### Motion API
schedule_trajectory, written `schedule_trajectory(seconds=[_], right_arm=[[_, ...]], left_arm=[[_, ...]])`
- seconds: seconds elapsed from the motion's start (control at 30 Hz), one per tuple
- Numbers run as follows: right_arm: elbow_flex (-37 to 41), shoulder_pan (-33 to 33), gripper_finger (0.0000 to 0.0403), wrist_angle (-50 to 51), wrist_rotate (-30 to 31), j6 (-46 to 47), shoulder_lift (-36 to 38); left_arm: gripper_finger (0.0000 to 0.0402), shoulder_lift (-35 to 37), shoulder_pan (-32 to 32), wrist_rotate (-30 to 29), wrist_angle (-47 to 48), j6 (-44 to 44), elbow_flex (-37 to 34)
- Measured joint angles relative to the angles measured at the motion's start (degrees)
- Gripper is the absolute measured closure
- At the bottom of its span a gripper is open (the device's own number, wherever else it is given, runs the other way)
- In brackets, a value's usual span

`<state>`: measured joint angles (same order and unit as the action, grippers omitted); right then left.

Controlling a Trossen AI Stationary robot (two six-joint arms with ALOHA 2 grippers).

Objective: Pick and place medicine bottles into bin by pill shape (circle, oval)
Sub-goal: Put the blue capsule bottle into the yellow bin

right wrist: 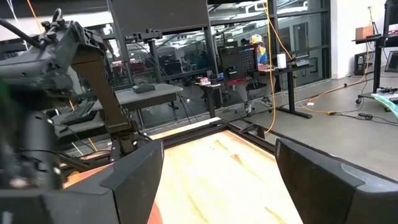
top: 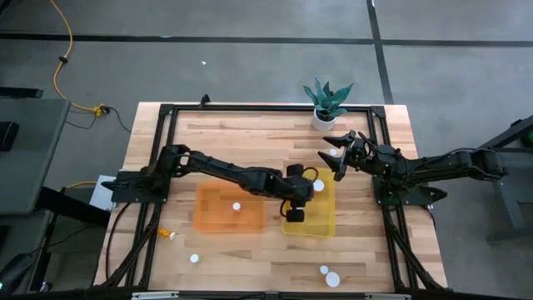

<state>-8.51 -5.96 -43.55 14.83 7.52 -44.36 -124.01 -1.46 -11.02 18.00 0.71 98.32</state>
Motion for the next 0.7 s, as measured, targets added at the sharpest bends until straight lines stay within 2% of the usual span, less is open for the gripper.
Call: schedule_trajectory(seconds=[0.7], right_arm=[[0.0, 0.0, 0.0102, 0.0, 0.0, 0.0, 0.0]], left_arm=[[0.03, -0.3, 0.7, 0.0, 1.5, -0.5, 0.0]])
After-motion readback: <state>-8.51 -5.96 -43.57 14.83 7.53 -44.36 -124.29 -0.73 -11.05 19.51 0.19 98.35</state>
